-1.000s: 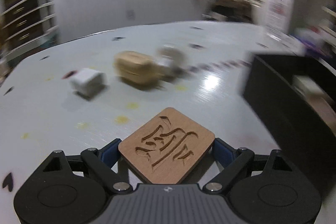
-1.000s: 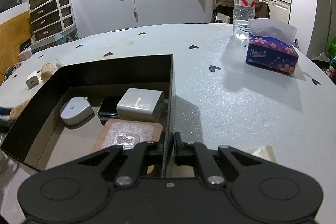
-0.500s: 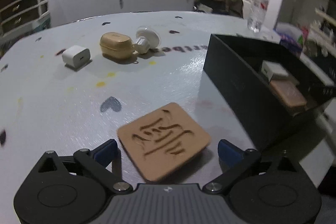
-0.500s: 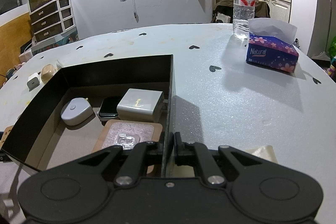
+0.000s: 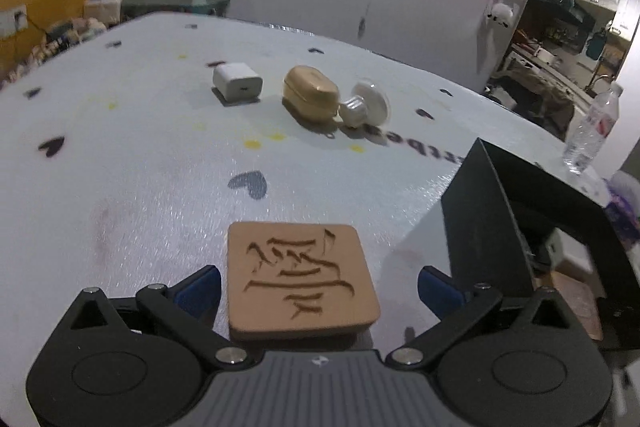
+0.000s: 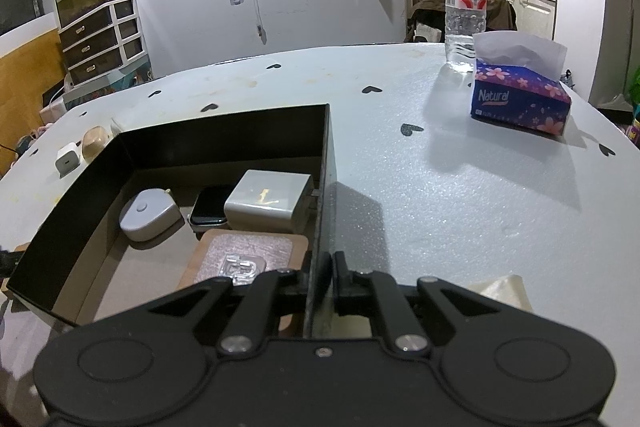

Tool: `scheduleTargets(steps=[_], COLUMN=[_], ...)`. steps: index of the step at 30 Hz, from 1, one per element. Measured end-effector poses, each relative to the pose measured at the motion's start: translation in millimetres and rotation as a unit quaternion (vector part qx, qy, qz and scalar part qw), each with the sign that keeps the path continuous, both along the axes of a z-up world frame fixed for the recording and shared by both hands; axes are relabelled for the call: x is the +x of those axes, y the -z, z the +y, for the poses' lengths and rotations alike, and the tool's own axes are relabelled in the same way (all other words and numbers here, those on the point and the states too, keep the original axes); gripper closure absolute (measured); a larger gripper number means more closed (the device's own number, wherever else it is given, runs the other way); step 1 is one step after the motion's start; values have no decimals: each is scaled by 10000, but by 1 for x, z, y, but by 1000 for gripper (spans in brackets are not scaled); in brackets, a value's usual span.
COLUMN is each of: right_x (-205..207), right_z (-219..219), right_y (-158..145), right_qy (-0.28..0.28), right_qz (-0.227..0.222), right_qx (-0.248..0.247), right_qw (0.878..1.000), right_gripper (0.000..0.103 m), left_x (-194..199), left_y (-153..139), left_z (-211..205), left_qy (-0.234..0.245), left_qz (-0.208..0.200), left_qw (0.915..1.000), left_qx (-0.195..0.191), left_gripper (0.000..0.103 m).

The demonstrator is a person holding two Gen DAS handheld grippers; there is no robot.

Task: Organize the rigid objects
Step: 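Carry the wooden block into the box beside the soap bar and release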

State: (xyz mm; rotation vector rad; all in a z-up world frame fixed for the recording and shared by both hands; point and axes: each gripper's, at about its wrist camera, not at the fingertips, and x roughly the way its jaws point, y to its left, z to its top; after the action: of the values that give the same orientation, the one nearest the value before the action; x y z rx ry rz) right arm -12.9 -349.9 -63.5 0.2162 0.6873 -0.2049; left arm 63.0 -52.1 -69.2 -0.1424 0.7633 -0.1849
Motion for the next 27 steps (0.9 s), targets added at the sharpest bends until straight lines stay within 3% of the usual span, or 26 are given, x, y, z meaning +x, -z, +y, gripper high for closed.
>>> scheduleTargets(steps=[4, 8, 13, 17, 22, 27], right_x=[-1, -1, -1, -1, -1, -1], right_z=[-1, -2, -2, -2, -2, -2], right_y=[0, 0, 0, 0, 0, 0], right_qy=[-12, -17, -16, -12, -17, -16], right_qz=[-11, -14, -11, -10, -11, -13], right_qx=[19, 22, 21, 23, 22, 23], right_qw=[10000, 10000, 10000, 10000, 10000, 10000], right_gripper=[95, 94, 94, 95, 95, 95], left_x=[-1, -5, -8, -13, -25, -21], left_y=[9, 12, 3, -27, -68, -79], left_z=[-8, -10, 2, 3, -19, -57], left_qy=[71, 102, 89, 216, 849, 1456], left_qz=[-344, -618, -570, -791, -1021, -827], left_qw=[9984, 9944, 9973, 9966, 9885, 9806], left_qx=[439, 851, 462, -56, -719, -1024], left_gripper=[2, 24, 25, 25, 25, 25])
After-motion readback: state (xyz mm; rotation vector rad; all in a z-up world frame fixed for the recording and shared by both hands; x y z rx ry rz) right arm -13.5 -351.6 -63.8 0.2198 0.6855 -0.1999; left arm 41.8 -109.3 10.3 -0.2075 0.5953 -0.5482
